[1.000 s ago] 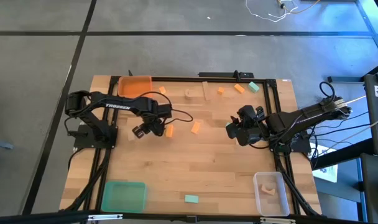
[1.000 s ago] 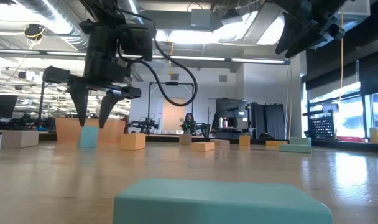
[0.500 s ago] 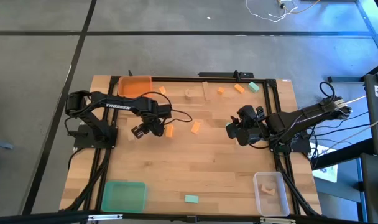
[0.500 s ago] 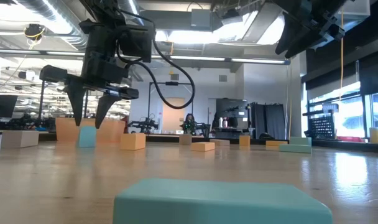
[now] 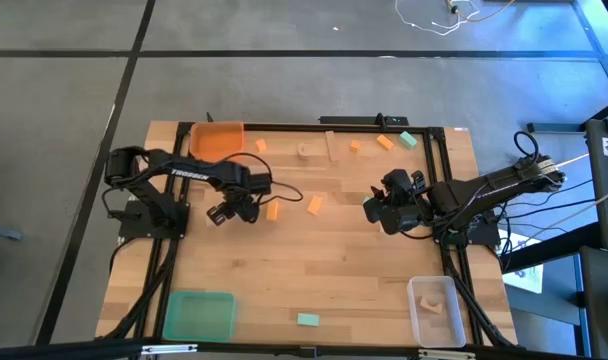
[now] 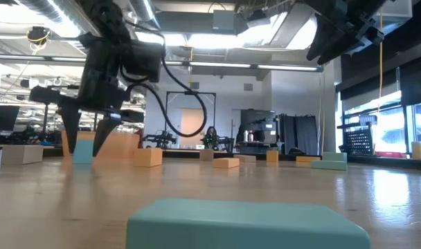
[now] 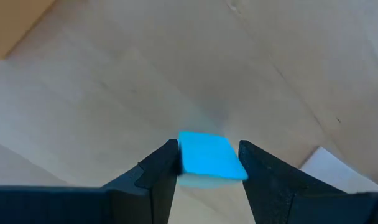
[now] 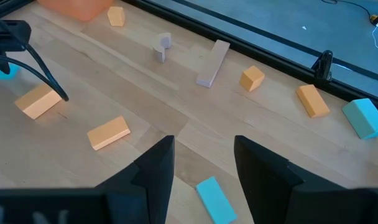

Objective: Sort & place blocks by color
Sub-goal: Put the blue block into the blue bin

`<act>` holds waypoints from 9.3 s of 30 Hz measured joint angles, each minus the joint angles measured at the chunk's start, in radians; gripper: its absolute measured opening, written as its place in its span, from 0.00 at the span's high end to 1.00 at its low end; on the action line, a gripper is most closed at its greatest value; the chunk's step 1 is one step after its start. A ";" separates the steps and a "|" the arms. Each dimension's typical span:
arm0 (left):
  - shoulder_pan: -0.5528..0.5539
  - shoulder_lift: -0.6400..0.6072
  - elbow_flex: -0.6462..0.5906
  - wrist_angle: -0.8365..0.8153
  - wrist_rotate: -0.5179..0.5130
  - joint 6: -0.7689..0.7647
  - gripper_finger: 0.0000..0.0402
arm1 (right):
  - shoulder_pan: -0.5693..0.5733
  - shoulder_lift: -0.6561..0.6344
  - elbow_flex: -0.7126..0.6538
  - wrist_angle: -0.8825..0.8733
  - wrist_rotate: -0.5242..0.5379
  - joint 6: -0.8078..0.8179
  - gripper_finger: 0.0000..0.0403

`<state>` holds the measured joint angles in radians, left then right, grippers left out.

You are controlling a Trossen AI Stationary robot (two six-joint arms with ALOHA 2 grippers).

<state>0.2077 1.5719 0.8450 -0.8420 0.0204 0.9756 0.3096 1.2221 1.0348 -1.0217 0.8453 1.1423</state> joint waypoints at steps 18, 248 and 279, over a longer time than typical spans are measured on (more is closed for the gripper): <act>0.000 -0.003 -0.071 0.113 -0.062 0.003 0.69 | 0.000 0.000 0.000 0.008 0.000 0.003 0.58; -0.737 -0.233 0.255 0.426 -0.813 -1.220 0.57 | -0.172 0.642 0.719 0.153 -0.770 -1.145 0.86; -0.494 -0.230 0.255 0.566 -0.444 -1.095 0.57 | -0.147 0.641 0.719 0.193 -0.731 -1.124 0.86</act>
<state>-0.2866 1.3422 1.0996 -0.2756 -0.4236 -0.1196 0.1627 1.8633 1.7538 -0.8283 0.1146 0.0181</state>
